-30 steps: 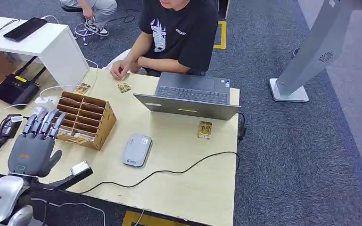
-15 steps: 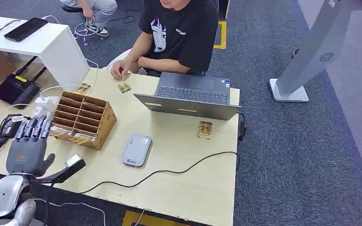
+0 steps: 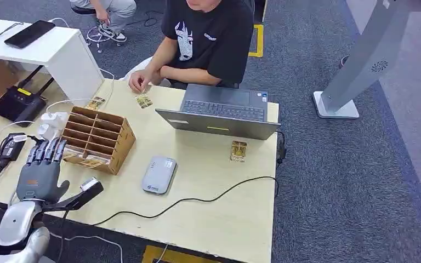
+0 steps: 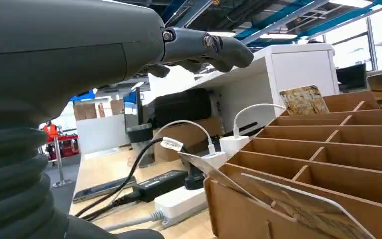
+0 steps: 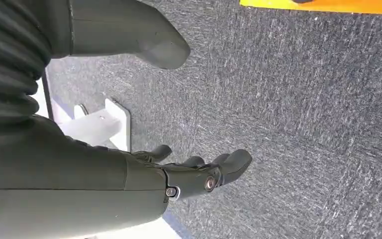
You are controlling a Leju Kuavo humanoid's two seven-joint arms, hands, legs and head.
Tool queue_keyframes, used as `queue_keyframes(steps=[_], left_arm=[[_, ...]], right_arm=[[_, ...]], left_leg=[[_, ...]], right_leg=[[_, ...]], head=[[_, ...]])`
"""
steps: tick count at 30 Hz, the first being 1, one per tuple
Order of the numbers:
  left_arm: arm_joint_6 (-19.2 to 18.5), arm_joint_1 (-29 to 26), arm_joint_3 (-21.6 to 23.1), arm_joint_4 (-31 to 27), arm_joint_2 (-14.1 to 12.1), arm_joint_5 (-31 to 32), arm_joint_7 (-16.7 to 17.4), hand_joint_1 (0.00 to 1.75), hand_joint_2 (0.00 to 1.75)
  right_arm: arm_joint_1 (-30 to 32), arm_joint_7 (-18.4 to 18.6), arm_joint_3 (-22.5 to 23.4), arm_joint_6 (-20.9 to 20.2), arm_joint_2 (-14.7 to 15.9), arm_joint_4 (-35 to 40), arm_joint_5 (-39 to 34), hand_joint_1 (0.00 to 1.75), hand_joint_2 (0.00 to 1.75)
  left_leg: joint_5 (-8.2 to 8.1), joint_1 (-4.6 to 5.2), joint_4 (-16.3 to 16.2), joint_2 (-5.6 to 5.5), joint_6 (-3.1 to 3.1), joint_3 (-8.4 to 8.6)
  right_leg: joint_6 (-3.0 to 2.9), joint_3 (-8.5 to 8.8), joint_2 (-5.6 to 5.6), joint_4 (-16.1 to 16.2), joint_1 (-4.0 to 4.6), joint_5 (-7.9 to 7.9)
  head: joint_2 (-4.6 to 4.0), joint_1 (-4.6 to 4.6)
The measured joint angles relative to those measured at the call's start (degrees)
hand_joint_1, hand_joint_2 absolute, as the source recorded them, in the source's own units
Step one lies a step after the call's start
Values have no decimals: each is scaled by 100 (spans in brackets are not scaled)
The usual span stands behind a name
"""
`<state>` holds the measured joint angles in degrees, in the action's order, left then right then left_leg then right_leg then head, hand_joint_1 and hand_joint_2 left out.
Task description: Pass the card to the sensor for recognition and then transmit it.
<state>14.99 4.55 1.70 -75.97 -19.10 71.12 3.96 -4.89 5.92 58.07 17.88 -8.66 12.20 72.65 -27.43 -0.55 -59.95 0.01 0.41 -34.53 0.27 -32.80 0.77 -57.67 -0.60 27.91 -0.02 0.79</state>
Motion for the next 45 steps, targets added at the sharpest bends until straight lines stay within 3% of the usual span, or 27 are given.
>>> queue_keyframes(steps=[15, 26, 45], left_arm=[[55, 210, -2, 230, 107, 112, -55, 0, 175], [-125, 1152, 214, 802, 393, 92, -205, 0, 175], [-122, 1390, 348, 1252, 557, -44, -254, 0, 175]], right_arm=[[-1, -17, -28, -26, 0, 0, 68, 0, 175], [-22, -13, -101, -85, 2, 0, 133, 0, 175], [-20, -35, -157, -85, 2, 0, 175, 0, 175]], left_leg=[[0, 0, 0, -1, 0, 0], [7, 1, -3, -6, 10, 1], [7, 1, -4, -4, 10, 0]], right_leg=[[0, 0, 0, 0, 0, 0], [8, 1, -4, 2, 0, -7], [9, 0, -4, 2, -1, -7]], head=[[0, 0], [0, 0], [0, 0]])
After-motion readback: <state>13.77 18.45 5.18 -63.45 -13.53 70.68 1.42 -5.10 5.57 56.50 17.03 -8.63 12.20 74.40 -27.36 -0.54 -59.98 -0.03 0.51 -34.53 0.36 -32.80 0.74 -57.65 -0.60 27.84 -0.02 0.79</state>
